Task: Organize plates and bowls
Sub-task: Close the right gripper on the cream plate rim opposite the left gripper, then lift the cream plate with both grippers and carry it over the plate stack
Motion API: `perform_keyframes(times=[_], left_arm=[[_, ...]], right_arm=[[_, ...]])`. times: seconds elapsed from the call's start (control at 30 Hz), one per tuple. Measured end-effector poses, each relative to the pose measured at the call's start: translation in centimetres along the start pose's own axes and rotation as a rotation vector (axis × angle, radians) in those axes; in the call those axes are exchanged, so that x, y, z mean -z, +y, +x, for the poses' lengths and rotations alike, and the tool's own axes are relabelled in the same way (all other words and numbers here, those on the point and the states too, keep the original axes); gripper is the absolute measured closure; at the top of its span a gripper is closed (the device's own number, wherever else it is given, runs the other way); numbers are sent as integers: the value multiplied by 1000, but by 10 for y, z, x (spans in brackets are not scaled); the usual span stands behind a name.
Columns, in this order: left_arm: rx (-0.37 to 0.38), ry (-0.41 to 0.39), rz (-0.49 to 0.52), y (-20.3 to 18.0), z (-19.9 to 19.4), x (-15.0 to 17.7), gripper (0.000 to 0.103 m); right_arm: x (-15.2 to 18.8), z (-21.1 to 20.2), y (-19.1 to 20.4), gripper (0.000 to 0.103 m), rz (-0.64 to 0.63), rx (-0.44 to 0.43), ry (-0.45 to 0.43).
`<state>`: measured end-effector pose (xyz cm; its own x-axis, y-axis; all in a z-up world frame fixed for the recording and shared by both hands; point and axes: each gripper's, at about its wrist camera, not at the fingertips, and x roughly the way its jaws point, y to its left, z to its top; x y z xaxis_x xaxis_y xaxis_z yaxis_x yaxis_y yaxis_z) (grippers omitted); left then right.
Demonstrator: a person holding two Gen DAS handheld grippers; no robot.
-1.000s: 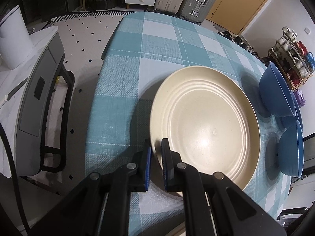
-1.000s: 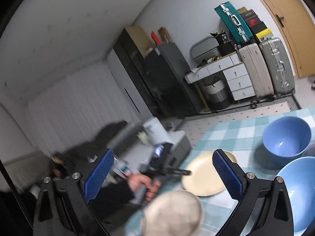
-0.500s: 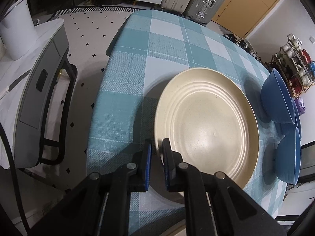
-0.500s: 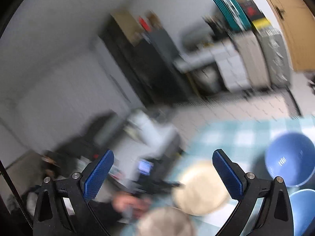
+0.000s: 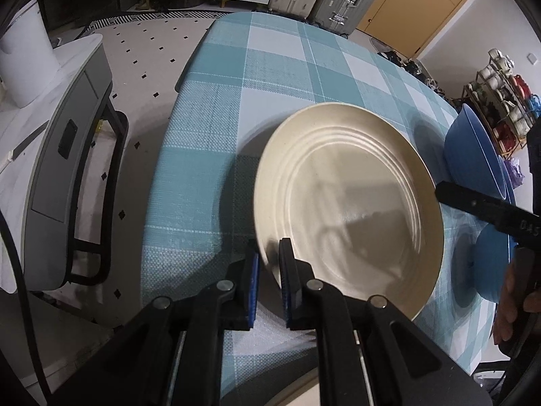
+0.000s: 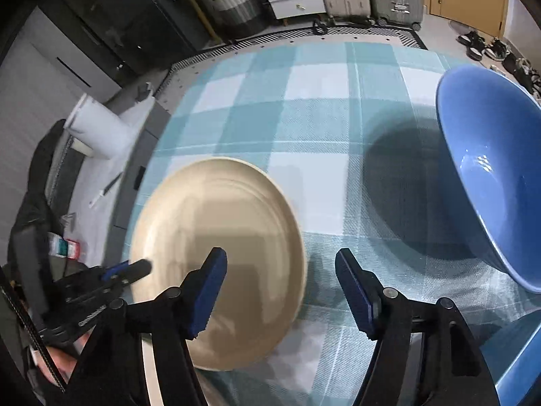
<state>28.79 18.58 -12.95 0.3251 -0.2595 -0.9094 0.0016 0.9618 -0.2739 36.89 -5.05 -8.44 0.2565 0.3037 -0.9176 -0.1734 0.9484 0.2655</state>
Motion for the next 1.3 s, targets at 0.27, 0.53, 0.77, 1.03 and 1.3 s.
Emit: perform_keyframes(times=[0.27, 0.53, 0.77, 1.03, 1.3], left_arm=[[11, 4, -17, 1, 2, 0, 92], [6, -2, -15, 1, 2, 1, 90], [-34, -22, 28, -8, 1, 6, 89], [-42, -17, 28, -9, 1, 7, 89], [-37, -15, 20, -9, -4, 6, 89]], right_arm=[[2, 29, -6, 57, -13, 1, 43], [8, 40, -16, 79, -19, 24, 50], [10, 41, -13, 92, -44, 17, 33], [9, 40, -10, 92, -40, 28, 19], [3, 35, -4, 92, -51, 28, 7]])
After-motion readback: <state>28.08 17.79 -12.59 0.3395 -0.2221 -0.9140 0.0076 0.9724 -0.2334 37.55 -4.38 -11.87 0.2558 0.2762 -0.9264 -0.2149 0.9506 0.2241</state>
